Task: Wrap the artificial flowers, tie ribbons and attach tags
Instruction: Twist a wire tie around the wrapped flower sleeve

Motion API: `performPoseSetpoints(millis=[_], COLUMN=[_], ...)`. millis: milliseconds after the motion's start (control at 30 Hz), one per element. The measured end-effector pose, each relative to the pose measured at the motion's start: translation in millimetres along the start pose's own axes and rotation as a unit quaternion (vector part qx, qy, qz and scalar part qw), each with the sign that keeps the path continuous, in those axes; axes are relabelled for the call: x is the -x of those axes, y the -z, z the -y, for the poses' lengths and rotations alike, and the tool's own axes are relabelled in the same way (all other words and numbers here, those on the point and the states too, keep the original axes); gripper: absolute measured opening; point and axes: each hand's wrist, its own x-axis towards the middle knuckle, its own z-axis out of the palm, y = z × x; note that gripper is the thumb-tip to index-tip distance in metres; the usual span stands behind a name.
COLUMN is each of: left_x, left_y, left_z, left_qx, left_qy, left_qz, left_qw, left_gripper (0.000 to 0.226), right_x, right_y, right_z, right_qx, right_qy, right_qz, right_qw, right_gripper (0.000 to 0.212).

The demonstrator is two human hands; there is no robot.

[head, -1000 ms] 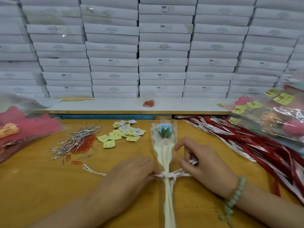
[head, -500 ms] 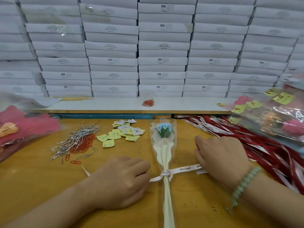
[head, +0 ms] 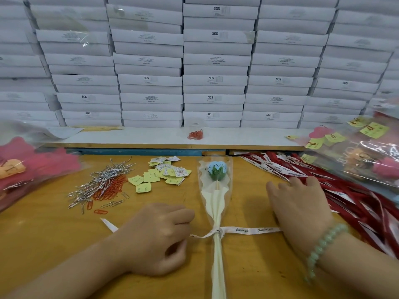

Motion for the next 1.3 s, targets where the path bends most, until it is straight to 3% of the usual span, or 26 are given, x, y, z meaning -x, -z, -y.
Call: performPoseSetpoints(millis=[67,133,267,400,500,600,800,967,1200,1300], left_x=[-0.2,-1.6,-7.6,-12.6,-16.8,-19.2,-21.6,-23.5,-22.0,-24.4], left_y=[0.4,-1.2,-0.1,-3.4,-4.3,-6.2,-10.3,-11.9,-6.5,-3.0], left_z=[-2.0,-3.4,-2.3,-4.6,-7.4,-9.9,-11.0,-11.3,-8.5,-10.2], left_qx=[0.058,0.191,0.464,0.613,0.700,0.740,0.728,0.709,0.679,0.700], left_qy=[0.051,0.126,0.240,0.250,0.232,0.231,0.274,0.272,0.251,0.226], left_qz=[-0.011,-0.041,-0.034,-0.042,-0.054,-0.053,-0.047,-0.035,-0.065,-0.094], left_qw=[0.997,0.973,0.852,0.748,0.673,0.630,0.627,0.650,0.686,0.671], left_gripper=[0.023,0.024,0.026,0.023,0.025,0.032,0.040,0.037,0.036,0.037], right_x=[1.8,6.8,13.9,12.3,11.0,10.5,10.5,10.6,10.0,9.2], right_y=[-2.7,-2.5,-6.8,-14.3,-15.3,-18.0,-18.3,-17.8,-19.4,-18.3], right_z=[9.6,19.3,31.7,31.7,32.0,34.3,34.2,34.4,35.3,34.9], right_qx=[-0.054,-0.172,-0.323,-0.368,-0.371,-0.367,-0.401,-0.418,-0.407,-0.403], right_qy=[0.048,0.119,0.203,0.218,0.239,0.257,0.243,0.237,0.241,0.243], right_qz=[-0.078,-0.138,-0.122,-0.120,-0.112,-0.110,-0.099,-0.085,-0.081,-0.076], right_qw=[0.994,0.968,0.916,0.896,0.890,0.887,0.878,0.873,0.877,0.879], right_gripper=[0.027,0.026,0.030,0.006,0.005,0.006,0.007,0.015,0.007,0.005])
